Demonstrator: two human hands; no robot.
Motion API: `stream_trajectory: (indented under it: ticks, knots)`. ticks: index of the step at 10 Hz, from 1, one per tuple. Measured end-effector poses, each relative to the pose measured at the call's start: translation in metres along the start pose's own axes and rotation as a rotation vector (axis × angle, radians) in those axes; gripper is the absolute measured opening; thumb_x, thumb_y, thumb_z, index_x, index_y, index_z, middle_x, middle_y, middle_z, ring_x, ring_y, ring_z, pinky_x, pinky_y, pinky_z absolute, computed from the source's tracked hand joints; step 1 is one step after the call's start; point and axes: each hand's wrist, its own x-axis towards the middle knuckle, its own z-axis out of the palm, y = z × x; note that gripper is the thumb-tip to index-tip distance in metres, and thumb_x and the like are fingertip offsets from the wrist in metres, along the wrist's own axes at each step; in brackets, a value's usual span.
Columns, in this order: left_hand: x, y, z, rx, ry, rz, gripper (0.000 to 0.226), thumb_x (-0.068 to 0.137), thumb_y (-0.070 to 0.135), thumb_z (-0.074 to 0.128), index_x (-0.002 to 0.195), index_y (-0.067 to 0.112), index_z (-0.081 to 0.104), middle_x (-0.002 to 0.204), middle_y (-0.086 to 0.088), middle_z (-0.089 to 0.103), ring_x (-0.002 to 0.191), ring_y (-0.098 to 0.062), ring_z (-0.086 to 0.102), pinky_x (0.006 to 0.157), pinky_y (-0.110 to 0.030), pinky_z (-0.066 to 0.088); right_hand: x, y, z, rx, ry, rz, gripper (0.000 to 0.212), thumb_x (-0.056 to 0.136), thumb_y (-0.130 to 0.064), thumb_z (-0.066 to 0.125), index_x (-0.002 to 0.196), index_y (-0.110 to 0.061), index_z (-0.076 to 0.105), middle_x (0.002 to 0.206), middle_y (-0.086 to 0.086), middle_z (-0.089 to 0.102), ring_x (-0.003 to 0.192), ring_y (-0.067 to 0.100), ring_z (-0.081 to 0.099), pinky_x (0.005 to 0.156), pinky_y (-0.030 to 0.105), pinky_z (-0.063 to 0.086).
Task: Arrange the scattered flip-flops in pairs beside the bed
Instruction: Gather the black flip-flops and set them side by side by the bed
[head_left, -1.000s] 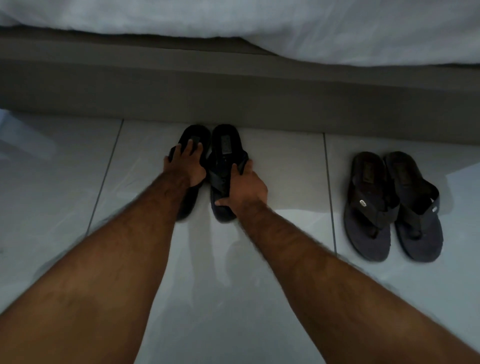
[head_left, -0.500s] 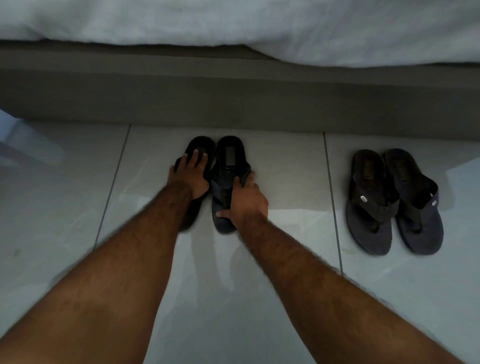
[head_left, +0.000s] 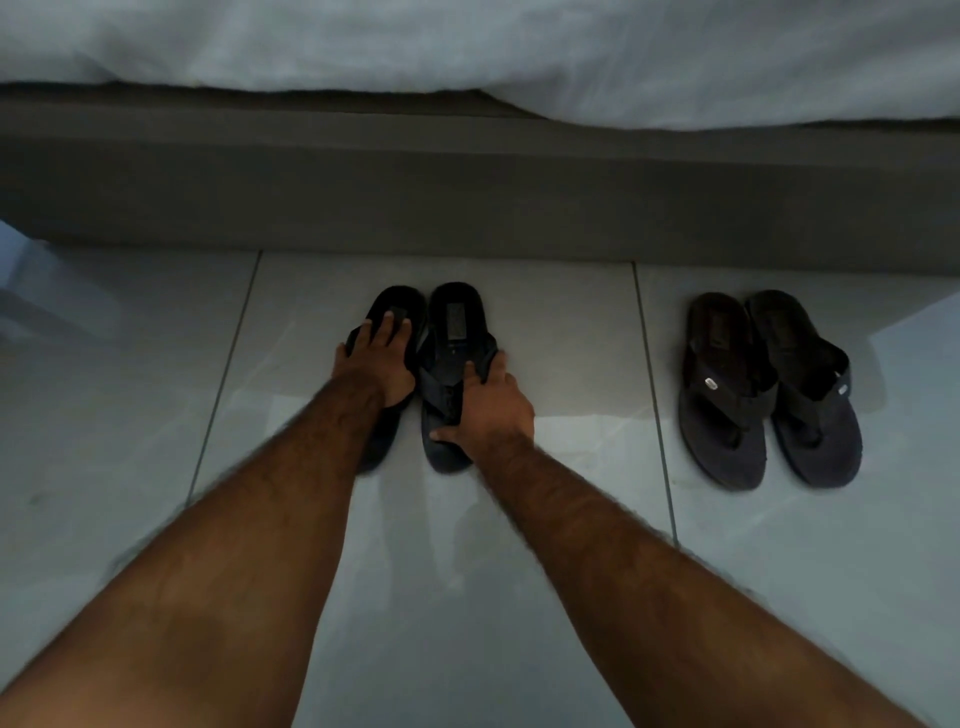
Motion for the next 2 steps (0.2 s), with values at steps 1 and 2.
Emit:
stream_trajectory:
  ticks: [1,2]
  knots:
    - [-0.002,0.0,-0.007,-0.011,-0.019,-0.025,0.083,0.092,0.022,0.048,0.16,0.029,0.0,0.169,0.004,-0.011,0.156,-0.025,-0.008,0.123,-0.06,0.004,-0.002,0.003,-0.01,0.056,-0.06,-0.005,0.133,0.063,-0.058,0.087,0.161,-0.021,0.006,0.167,0.021,-0.004,0.146,0.038,0.031,0.109,0.047,0.042]
    - [-0.016,0.011,-0.013,-0.016,0.169,-0.001,0.079,0.091,0.02,0.048,0.16,0.021,0.009,0.17,0.0,-0.001,0.156,-0.025,-0.001,0.122,-0.058,0.008,-0.007,0.013,-0.037,0.176,-0.131,0.012,0.154,0.053,-0.054,0.093,0.159,-0.018,-0.013,0.165,0.024,-0.015,0.153,0.038,0.018,0.119,0.048,0.033]
